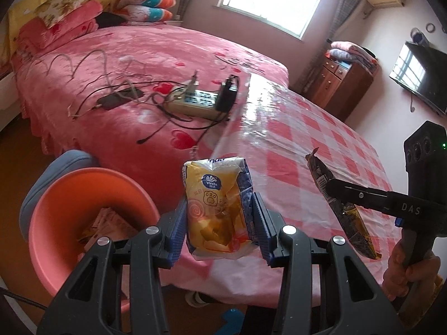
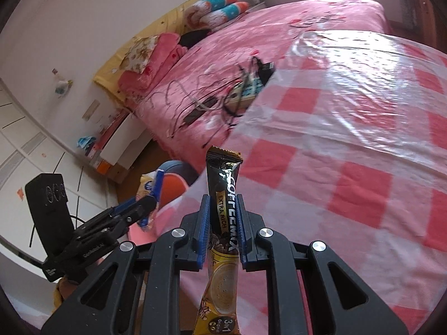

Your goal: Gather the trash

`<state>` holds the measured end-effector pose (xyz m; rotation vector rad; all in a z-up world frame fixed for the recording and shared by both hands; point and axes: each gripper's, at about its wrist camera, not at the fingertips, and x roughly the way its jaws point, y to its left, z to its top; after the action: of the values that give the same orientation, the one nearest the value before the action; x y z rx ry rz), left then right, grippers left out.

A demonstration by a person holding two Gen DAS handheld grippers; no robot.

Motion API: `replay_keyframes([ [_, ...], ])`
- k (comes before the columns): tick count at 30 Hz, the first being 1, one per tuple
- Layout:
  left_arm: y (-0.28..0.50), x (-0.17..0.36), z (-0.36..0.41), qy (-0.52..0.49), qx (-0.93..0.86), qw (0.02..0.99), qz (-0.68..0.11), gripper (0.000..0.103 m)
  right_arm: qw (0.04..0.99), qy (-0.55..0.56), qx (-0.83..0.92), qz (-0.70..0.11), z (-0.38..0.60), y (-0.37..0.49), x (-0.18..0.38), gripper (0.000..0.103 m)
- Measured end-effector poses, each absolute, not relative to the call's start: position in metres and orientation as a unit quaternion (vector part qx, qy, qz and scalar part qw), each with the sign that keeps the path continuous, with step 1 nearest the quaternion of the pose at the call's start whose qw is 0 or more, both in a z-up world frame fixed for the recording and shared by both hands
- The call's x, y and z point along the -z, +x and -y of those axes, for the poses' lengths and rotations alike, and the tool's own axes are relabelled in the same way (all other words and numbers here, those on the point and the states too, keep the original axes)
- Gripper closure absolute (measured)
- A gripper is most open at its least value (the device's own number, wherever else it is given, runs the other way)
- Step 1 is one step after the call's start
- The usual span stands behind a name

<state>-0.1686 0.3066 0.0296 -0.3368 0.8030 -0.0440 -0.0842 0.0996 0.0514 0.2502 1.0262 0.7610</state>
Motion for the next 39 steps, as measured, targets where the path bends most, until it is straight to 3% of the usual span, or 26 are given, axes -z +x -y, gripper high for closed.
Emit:
replay_keyframes([
  [24, -0.213, 0.01, -0.427, -0.257, -0.108, 0.878, -0.389, 0.057, 0.725, 0.078, -0.471, -0.496, -0.268, -0.094, -0.058, 0.084],
  [26, -0.214, 0.016, -0.433, -0.264, -0.123, 0.874, -0.389, 0.051, 0.726, 0.072, -0.474, -0.493, -0.281, -0.095, -0.056, 0.081],
  [27, -0.215, 0.019, -0.436, -0.267, -0.127, 0.872, -0.39, 0.049, 0.724, 0.072, -0.473, -0.496, -0.285, -0.095, -0.053, 0.074],
  [28, -0.216, 0.021, -0.439, -0.27, -0.132, 0.871, -0.389, 0.042, 0.714, 0.083, -0.475, -0.507, -0.289, -0.092, -0.047, 0.056],
  [30, -0.219, 0.024, -0.444, -0.276, -0.145, 0.872, -0.378, 0.027, 0.716, 0.097, -0.463, -0.513, -0.286, -0.089, -0.041, 0.033],
  [32, -0.221, 0.024, -0.448, -0.274, -0.159, 0.875, -0.366, 0.017, 0.725, 0.104, -0.45, -0.511, -0.277, -0.086, -0.038, 0.029],
  [34, -0.221, 0.023, -0.449, -0.269, -0.167, 0.877, -0.362, 0.014, 0.744, 0.097, -0.427, -0.504, -0.266, -0.084, -0.039, 0.019],
  [39, -0.216, 0.015, -0.446, -0.252, -0.179, 0.882, -0.355, 0.008, 0.793, 0.061, -0.375, -0.475, -0.237, -0.084, -0.042, 0.013],
])
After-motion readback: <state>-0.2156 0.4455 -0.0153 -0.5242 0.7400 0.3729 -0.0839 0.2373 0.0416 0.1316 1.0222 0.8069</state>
